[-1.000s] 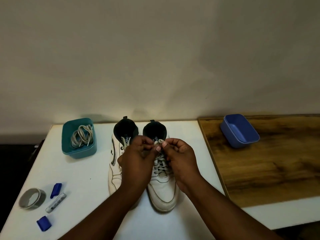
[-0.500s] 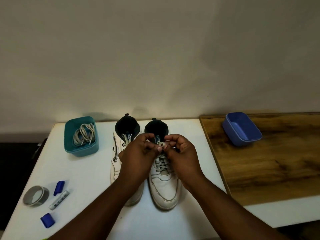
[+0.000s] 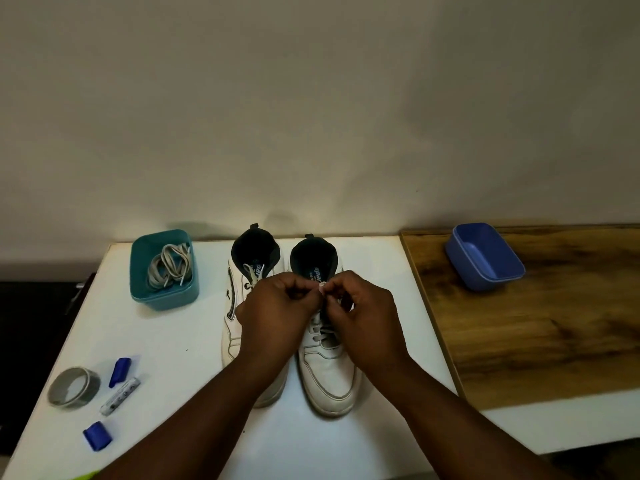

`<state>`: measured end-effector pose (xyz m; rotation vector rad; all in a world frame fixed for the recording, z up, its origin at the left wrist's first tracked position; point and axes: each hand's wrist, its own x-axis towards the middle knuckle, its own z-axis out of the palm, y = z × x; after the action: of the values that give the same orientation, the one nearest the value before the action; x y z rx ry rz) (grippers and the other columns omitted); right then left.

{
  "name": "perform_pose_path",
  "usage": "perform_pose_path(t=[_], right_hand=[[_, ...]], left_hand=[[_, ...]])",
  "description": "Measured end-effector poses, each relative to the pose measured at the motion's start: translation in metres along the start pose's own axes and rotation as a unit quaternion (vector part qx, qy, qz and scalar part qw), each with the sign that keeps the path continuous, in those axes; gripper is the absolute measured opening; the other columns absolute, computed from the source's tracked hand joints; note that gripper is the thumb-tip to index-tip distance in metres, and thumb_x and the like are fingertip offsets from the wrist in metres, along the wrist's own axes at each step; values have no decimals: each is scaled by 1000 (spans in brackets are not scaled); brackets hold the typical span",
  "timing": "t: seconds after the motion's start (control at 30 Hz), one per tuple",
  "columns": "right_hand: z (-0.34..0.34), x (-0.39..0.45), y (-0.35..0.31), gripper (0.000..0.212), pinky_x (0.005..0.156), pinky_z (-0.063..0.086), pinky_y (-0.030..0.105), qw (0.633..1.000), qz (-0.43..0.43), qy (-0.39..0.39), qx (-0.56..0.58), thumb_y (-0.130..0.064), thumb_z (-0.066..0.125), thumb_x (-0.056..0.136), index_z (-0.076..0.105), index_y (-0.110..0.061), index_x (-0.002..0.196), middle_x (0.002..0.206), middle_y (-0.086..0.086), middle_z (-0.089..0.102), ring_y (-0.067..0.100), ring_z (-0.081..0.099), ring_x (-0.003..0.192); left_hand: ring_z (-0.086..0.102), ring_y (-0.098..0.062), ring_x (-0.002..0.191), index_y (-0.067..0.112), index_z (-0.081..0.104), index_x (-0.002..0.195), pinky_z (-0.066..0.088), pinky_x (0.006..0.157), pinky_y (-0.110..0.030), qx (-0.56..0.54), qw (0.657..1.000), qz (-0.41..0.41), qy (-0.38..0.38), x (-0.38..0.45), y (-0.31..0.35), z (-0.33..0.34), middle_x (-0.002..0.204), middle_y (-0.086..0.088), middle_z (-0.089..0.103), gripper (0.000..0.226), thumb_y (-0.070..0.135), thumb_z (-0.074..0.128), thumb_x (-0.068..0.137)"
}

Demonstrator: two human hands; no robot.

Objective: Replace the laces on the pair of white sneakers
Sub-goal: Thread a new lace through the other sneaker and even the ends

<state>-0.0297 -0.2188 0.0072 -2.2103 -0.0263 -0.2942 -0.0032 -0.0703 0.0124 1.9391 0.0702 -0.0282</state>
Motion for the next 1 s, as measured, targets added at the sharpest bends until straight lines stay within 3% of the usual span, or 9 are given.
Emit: perform_pose_path(t=[0.13, 0.23, 0.33, 0.43, 0.57, 0.63, 0.73, 0.83, 1.0], right_hand=[[2, -1, 1, 20, 76, 56, 32, 991, -56, 21, -122, -33, 59, 97, 74, -30, 110, 96, -9, 72, 8, 65, 86], [2, 1, 1, 26, 74, 53, 31, 977, -72, 5, -202, -35, 51, 99, 72, -27, 113, 97, -5, 67, 13, 60, 90], [3, 4, 2, 30, 79, 51, 35, 971, -76, -13, -227, -34, 42, 99, 66, -19, 109, 108, 1, 59, 18, 53, 98], [0, 3, 7, 33, 91, 48, 39, 972, -82, -48, -214, -35, 33, 100, 58, -17, 110, 122, 4, 50, 20, 46, 110], [-1, 1, 14, 36, 104, 44, 42, 977, -69, -83, -182, -41, 31, 104, 59, -19, 111, 142, 3, 43, 20, 40, 130], [1, 1, 14, 30, 108, 42, 37, 987, -37, -60, -144, -45, 41, 104, 58, -23, 114, 149, 0, 38, 16, 35, 136], [-1, 4, 9, 33, 98, 45, 30, 995, 23, 45, -91, -47, 71, 91, 55, -28, 112, 131, -5, 45, 12, 42, 121], [-4, 4, 8, 22, 96, 42, 35, 989, 18, 52, -140, -56, 72, 87, 64, -36, 91, 113, -13, 52, 10, 45, 112], [-1, 1, 4, 21, 104, 21, 29, 990, 9, 10, -142, -58, 69, 88, 74, -40, 95, 134, -18, 49, 7, 34, 133]], left_hand=[[70, 4, 77, 33, 80, 87, 59, 84, -39, 4, 1000, 20, -2, 0, 1, -2, 78, 20, 75, 10, 23, 78, 86], [68, 4, 89, 36, 81, 95, 54, 92, -41, 58, 995, 77, -4, 2, -3, -4, 86, 22, 75, 9, 34, 74, 89], [56, -8, 122, 46, 77, 103, 26, 108, -37, 198, 971, 124, 40, 1, -6, -6, 108, 20, 72, 14, 47, 68, 91], [43, -14, 134, 47, 76, 103, 10, 97, -27, 241, 961, 122, 50, -2, 1, -7, 119, 19, 66, 13, 47, 68, 92], [41, -19, 128, 40, 76, 104, 18, 97, -36, 291, 950, 107, 18, 4, -2, -8, 118, 13, 59, 15, 44, 66, 94], [39, -20, 128, 38, 76, 100, 21, 96, -36, 283, 956, 78, 1, 7, -2, -9, 120, 12, 57, 14, 43, 65, 95], [31, -20, 134, 35, 75, 102, 22, 105, -40, 279, 959, 36, 8, 4, 1, -7, 129, 10, 52, 15, 41, 62, 97], [30, -24, 139, 33, 73, 104, 23, 113, -47, 279, 960, 19, 11, 1, -1, -1, 132, 7, 48, 16, 38, 59, 99], [38, -28, 135, 33, 71, 93, 32, 110, -56, 251, 968, 18, -3, 8, -12, 2, 130, 0, 53, 15, 39, 59, 98]])
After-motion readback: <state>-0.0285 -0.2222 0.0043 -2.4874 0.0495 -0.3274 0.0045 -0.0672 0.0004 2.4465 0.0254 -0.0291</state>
